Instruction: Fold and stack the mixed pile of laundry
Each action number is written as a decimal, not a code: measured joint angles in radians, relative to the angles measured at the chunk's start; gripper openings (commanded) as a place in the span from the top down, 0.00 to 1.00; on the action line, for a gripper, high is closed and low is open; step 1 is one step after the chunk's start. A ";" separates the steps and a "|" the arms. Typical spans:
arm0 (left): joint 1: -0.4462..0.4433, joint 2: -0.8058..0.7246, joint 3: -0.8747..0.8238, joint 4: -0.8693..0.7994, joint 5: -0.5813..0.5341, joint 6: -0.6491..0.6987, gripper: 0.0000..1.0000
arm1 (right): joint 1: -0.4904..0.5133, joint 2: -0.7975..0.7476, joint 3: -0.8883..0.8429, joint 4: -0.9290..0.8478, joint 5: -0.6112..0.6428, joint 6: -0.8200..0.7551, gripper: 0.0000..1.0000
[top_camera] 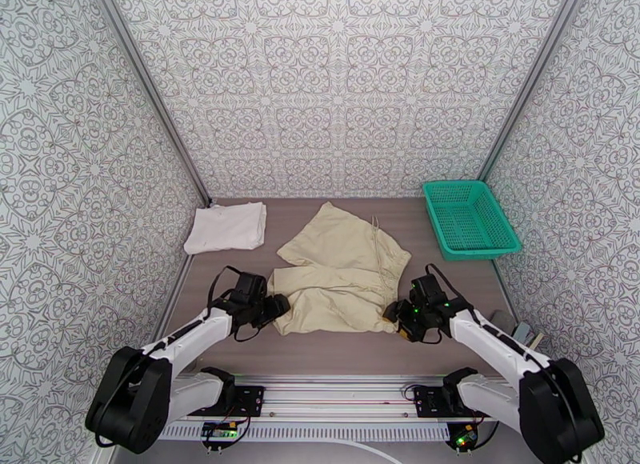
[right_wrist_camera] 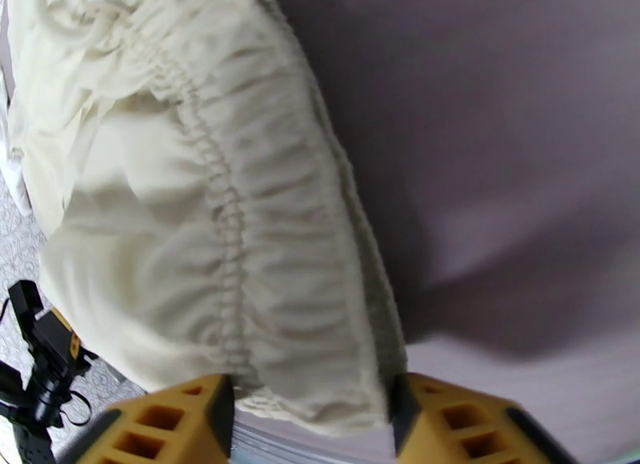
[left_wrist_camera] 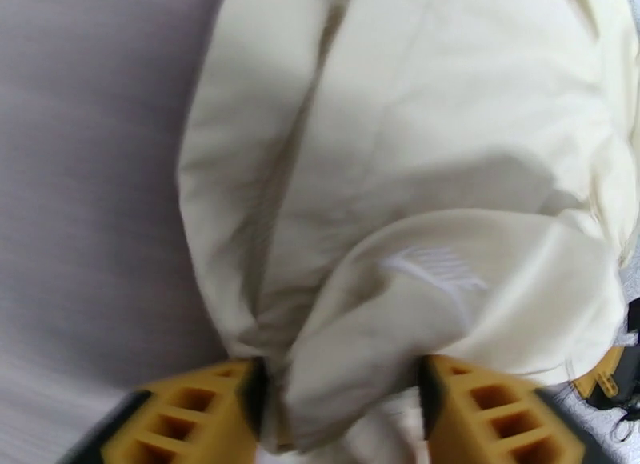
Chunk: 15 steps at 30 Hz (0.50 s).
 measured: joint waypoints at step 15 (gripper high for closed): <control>0.151 0.148 0.595 -0.019 0.065 0.209 1.00 | -0.069 0.301 0.711 -0.166 0.043 -0.297 1.00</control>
